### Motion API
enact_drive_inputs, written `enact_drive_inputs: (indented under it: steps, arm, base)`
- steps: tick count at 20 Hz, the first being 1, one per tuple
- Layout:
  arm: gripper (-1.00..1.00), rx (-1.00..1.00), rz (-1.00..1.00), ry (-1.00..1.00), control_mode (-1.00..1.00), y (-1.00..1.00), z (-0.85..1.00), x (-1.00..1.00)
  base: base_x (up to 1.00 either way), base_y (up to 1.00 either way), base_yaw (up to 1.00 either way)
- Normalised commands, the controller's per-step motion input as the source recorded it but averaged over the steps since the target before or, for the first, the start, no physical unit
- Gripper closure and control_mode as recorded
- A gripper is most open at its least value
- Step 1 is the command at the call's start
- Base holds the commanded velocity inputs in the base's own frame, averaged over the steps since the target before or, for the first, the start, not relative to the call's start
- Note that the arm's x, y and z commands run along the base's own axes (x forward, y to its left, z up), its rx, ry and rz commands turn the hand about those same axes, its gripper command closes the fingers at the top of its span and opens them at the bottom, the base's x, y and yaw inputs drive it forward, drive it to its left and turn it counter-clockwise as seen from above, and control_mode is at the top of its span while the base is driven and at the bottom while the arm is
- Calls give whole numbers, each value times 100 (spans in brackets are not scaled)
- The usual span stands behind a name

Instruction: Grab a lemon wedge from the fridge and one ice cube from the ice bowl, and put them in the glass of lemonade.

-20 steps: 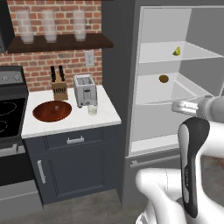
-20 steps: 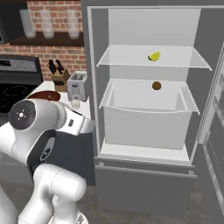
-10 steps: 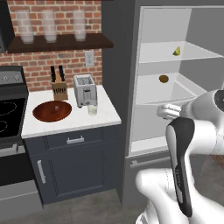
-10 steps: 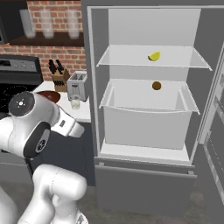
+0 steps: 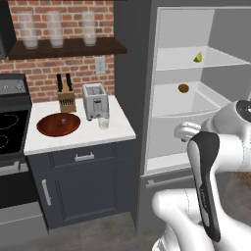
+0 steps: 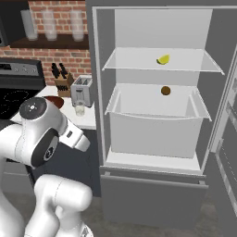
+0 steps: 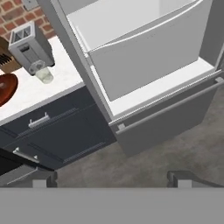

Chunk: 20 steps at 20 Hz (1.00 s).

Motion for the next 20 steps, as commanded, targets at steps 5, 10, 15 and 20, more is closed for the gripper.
enact_drive_inputs:
  steps: [5, 10, 15, 20]
  arm:
    - [-100, 0, -2, 0, -100, 0, -4, -7]
    - [-100, 0, 0, 0, -100, -1, -7, -2]
    - [-100, 0, 0, 0, -100, 0, -9, 0]
    - [-100, 0, 0, 0, 100, 0, -3, 0]
  base:
    - [0, 0, 0]
    - [0, 0, 0]
    - [0, 0, 0]
    - [-5, -32, 0]
